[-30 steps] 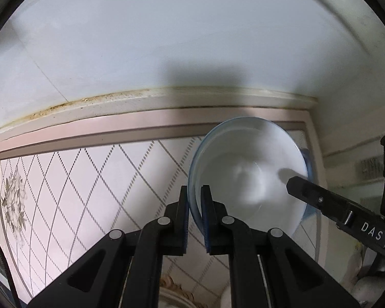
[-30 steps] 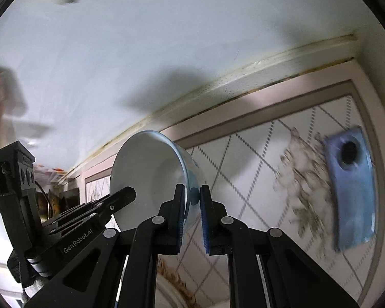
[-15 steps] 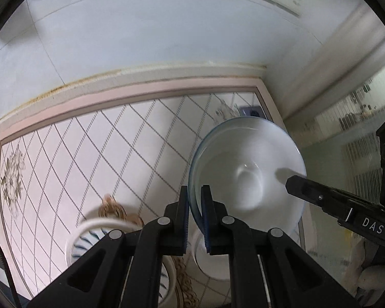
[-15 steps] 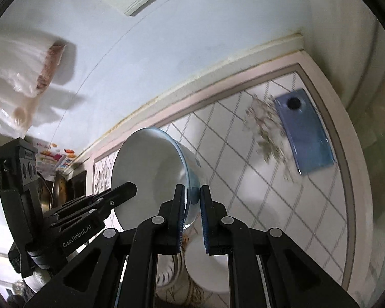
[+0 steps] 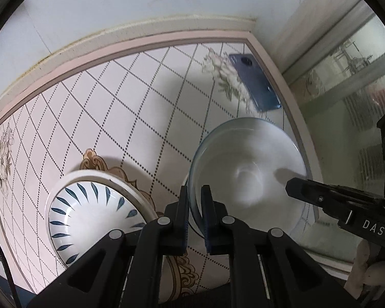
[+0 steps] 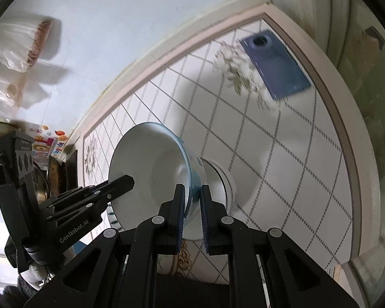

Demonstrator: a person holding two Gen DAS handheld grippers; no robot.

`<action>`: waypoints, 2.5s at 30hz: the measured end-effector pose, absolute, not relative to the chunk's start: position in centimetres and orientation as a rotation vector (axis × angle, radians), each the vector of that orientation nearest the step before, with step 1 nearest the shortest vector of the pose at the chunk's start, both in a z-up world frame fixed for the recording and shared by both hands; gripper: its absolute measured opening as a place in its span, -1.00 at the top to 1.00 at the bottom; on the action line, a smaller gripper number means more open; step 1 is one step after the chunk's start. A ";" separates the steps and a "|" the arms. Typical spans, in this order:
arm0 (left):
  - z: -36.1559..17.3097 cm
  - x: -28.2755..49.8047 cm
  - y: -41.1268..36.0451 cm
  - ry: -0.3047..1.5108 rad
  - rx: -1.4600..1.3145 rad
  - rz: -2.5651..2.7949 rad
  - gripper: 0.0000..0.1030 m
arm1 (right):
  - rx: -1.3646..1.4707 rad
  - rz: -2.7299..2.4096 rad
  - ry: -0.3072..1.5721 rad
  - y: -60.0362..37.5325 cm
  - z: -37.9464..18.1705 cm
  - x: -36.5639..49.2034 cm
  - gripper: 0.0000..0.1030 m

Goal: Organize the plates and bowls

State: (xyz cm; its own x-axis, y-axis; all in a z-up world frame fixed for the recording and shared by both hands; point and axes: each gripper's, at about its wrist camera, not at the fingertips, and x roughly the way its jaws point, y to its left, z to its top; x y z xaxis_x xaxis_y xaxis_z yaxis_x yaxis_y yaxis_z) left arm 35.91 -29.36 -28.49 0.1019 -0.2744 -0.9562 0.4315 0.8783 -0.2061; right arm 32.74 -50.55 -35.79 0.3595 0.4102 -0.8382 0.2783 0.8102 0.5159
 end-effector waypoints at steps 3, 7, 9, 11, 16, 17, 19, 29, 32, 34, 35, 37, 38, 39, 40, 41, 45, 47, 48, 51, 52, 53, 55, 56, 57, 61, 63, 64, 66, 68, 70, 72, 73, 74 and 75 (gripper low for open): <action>-29.3 35.6 -29.7 1.385 0.159 -0.523 0.86 | 0.665 0.089 1.243 -50.6 -36.6 32.4 0.74; -30.0 35.6 -30.0 1.394 0.173 -0.514 0.86 | 0.664 0.085 1.258 -50.6 -37.6 32.3 0.74; -30.4 35.6 -30.1 1.398 0.181 -0.510 0.86 | 0.667 0.085 1.265 -50.7 -38.0 32.2 0.74; -30.9 35.6 -30.2 1.410 0.188 -0.505 0.86 | 0.668 0.083 1.273 -50.6 -38.4 32.3 0.74; -32.0 35.7 -30.3 1.436 0.206 -0.492 0.86 | 0.661 0.083 1.290 -50.4 -39.1 32.4 0.74; -32.1 35.7 -30.3 1.440 0.208 -0.490 0.86 | 0.661 0.083 1.292 -50.4 -39.2 32.5 0.74; -32.4 35.6 -30.3 1.439 0.213 -0.488 0.86 | 0.652 0.079 1.294 -50.3 -39.3 32.6 0.74; -32.3 35.6 -30.5 1.446 0.250 -0.479 0.84 | 0.618 0.069 1.306 -49.9 -39.3 32.9 0.73; -31.5 35.5 -30.1 1.453 0.240 -0.474 0.84 | 0.600 0.057 1.309 -49.7 -38.5 32.7 0.73; -30.1 35.3 -29.7 1.433 0.224 -0.477 0.80 | 0.562 0.036 1.302 -49.4 -37.4 32.4 0.61; -29.4 35.1 -29.5 1.419 0.223 -0.481 0.75 | 0.545 0.027 1.299 -49.3 -36.8 32.2 0.41; -27.8 34.9 -29.2 1.386 0.215 -0.486 0.57 | 0.520 0.016 1.283 -49.0 -35.5 31.7 0.10; -27.1 34.8 -29.0 1.374 0.211 -0.488 0.53 | 0.502 0.007 1.272 -48.8 -34.7 31.4 -0.05; -26.4 34.7 -28.8 1.360 0.205 -0.490 0.49 | 0.486 0.001 1.264 -48.7 -34.0 31.0 -0.13; -25.5 34.5 -28.5 1.345 0.196 -0.494 0.44 | 0.467 -0.006 1.258 -48.5 -33.3 30.7 -0.17; -25.0 34.4 -28.4 1.337 0.192 -0.497 0.39 | 0.452 -0.014 1.252 -48.3 -32.7 30.4 -0.28; -22.5 33.9 -27.4 1.308 0.168 -0.524 -0.35 | 0.413 -0.045 1.225 -47.9 -30.6 29.2 -0.60; -21.4 33.6 -27.1 1.288 0.165 -0.528 -0.41 | 0.397 -0.060 1.219 -47.8 -29.7 28.7 -0.66; -21.0 33.4 -27.0 1.281 0.165 -0.531 -0.41 | 0.400 -0.065 1.210 -47.8 -29.2 28.2 -0.69; -19.8 32.9 -26.6 1.259 0.162 -0.538 -0.70 | 0.385 -0.070 1.186 -47.6 -28.0 27.5 -0.77; -19.3 32.7 -26.5 1.252 0.158 -0.544 -0.74 | 0.382 -0.070 1.181 -47.6 -27.7 27.4 -0.78; -19.1 32.5 -26.4 1.246 0.156 -0.549 -0.74 | 0.380 -0.072 1.174 -47.5 -27.3 27.2 -0.80; -18.7 32.2 -26.3 1.236 0.152 -0.554 -0.74 | 0.374 -0.078 1.159 -47.4 -26.6 26.9 -0.83; -18.6 32.2 -26.3 1.233 0.151 -0.557 -0.75 | 0.368 -0.080 1.152 -47.3 -26.1 26.7 -0.83; -18.5 32.1 -26.2 1.234 0.150 -0.558 -0.75 | 0.367 -0.082 1.147 -47.3 -25.8 26.6 -0.84; -19.2 32.4 -26.3 1.250 0.133 -0.566 -0.75 | 0.365 -0.079 1.132 -47.3 -25.3 26.4 -0.85; -20.0 32.6 -26.5 1.254 0.132 -0.562 -0.75 | 0.371 -0.075 1.132 -47.5 -25.6 26.7 -0.86; -20.5 32.8 -26.6 1.260 0.133 -0.554 -0.75 | 0.377 -0.075 1.133 -47.7 -26.0 26.9 -0.86; -21.8 33.4 -26.8 1.273 0.129 -0.543 -0.75 | 0.403 -0.067 1.136 -48.3 -27.1 27.3 -0.87; -23.6 34.4 -27.1 1.305 0.128 -0.519 -0.75 | 0.428 -0.055 1.150 -48.8 -28.6 27.9 -0.88; -25.6 35.5 -27.4 1.344 0.112 -0.513 -0.75 | 0.454 -0.059 1.176 -49.6 -30.7 28.6 -0.89; -27.0 36.4 -27.6 1.373 0.104 -0.521 -0.75 | 0.497 -0.047 1.206 -50.5 -33.1 29.3 -0.90; -28.0 36.9 -27.9 1.394 0.103 -0.526 -0.75 | 0.520 -0.044 1.218 -50.8 -34.3 29.6 -0.90; -28.9 37.3 -28.1 1.413 0.099 -0.537 -0.75 | 0.549 -0.036 1.225 -51.2 -35.4 29.7 -0.90; -29.9 37.8 -28.5 1.437 0.086 -0.554 -0.75 | 0.585 -0.021 1.238 -51.6 -36.9 30.0 -0.90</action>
